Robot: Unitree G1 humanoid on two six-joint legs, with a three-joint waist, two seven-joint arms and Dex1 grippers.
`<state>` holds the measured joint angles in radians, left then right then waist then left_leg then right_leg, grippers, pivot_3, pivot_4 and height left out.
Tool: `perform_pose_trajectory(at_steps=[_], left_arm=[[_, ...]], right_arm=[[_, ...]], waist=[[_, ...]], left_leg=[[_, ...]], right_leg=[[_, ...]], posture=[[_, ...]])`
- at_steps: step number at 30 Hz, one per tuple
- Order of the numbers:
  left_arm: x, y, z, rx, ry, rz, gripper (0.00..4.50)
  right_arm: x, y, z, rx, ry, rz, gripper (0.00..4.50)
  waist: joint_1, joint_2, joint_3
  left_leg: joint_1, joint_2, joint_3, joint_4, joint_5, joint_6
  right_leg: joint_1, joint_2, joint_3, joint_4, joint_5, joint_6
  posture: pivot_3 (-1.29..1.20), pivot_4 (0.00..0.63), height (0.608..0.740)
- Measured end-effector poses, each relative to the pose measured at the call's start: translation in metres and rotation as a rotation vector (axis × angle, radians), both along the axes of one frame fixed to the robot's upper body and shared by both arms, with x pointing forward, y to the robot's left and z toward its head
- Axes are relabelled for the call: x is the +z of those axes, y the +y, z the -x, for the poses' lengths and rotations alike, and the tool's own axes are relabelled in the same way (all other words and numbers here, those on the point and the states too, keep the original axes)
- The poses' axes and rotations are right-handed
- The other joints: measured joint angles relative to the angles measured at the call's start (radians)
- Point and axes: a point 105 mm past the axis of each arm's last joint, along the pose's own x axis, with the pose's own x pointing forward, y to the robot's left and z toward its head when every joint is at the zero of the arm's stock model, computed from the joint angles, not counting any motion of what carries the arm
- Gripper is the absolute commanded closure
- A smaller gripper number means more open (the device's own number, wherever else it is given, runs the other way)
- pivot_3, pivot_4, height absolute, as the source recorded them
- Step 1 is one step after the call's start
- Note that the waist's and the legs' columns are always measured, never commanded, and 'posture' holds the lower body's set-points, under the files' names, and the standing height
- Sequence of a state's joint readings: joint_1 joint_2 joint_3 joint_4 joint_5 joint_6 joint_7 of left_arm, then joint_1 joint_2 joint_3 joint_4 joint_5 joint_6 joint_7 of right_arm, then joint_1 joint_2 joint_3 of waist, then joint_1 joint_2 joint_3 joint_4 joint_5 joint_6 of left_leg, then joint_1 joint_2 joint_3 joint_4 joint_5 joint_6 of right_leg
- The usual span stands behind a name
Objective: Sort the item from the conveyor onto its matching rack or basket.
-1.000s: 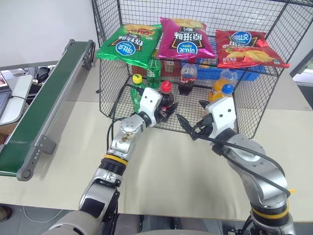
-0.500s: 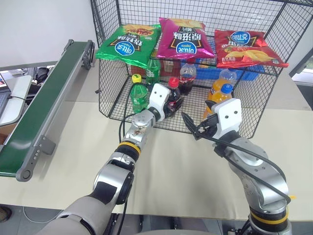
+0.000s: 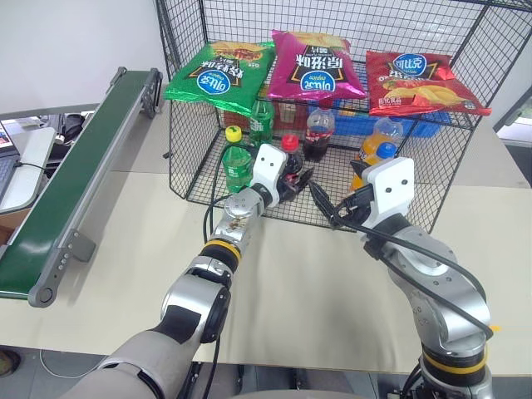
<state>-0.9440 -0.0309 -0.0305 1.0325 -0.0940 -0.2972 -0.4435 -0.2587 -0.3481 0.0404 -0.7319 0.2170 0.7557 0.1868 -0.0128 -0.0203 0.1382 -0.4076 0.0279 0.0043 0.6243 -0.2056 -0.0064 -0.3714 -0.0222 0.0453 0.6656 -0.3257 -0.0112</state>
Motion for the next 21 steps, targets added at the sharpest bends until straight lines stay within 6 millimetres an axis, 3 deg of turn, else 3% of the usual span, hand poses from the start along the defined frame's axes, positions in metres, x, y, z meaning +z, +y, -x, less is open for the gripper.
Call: perform_pose_trajectory(at_steps=[12, 21], left_arm=[[-0.014, 0.018, 0.011, 0.012, 0.021, 0.018, 0.04], [-0.011, 0.04, 0.04, -0.02, 0.006, -0.009, 0.04]], right_arm=[[-0.002, 0.004, -0.009, 0.022, 0.019, -0.003, 0.0], [-0.006, 0.009, -0.013, 0.056, 0.033, -0.003, 0.0]], waist=[[-0.002, 0.001, 0.0], [-0.004, 0.001, -0.001]], left_leg=[[0.001, 0.002, 0.0, 0.001, 0.0, 0.0], [0.002, 0.003, -0.001, 0.001, 0.0, 0.0]], right_leg=[[0.0, 0.0, 0.001, 0.002, 0.0, 0.0], [0.0, 0.0, 0.002, 0.006, 0.0, 0.0]], posture=[[0.0, 0.15, 0.74], [0.0, 0.15, 0.74]])
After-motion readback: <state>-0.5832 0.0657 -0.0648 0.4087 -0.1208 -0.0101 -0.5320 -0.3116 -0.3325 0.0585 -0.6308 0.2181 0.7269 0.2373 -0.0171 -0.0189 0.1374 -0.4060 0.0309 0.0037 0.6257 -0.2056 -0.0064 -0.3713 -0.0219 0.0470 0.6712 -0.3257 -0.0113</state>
